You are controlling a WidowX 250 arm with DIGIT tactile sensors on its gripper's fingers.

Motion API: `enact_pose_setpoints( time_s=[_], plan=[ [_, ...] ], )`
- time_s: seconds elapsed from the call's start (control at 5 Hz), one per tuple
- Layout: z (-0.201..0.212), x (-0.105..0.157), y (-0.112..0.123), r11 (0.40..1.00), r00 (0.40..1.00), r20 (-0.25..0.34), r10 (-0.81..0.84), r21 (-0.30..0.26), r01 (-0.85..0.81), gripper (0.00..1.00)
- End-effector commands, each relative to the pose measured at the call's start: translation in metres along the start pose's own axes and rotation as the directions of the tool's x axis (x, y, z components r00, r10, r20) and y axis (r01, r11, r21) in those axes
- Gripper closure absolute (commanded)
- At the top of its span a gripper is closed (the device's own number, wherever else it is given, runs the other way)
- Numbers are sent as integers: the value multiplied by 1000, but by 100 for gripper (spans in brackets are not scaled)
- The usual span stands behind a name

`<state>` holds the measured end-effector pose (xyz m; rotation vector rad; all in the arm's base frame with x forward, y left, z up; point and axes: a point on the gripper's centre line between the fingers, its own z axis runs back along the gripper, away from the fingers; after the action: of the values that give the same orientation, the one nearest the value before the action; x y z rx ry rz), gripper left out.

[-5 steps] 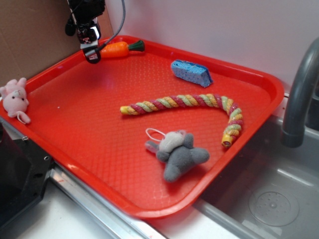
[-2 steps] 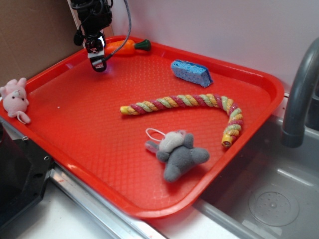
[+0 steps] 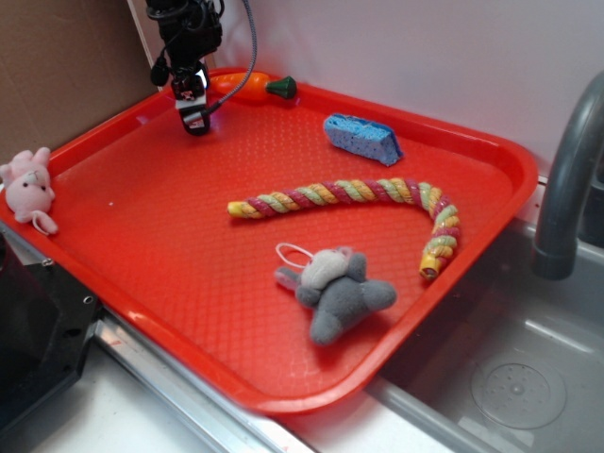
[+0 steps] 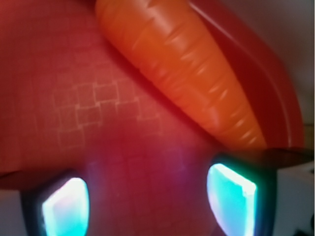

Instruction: Grab the carrot.

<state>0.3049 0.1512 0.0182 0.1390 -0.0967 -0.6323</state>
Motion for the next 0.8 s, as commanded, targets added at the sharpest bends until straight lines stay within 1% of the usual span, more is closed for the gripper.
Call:
enact_pose_setpoints(
  time_s=[0.0,0.2,0.4,0.6],
  plan=[
    [-2,18,-3,1000,1000,-7,12,25,-12,41],
    [0,16,-6,1000,1000,-4,17,23,-17,100],
    [28,9,-12,998,999,33,15,60,-17,0],
    [64,6,-16,994,997,76,14,109,-23,0]
  ],
)
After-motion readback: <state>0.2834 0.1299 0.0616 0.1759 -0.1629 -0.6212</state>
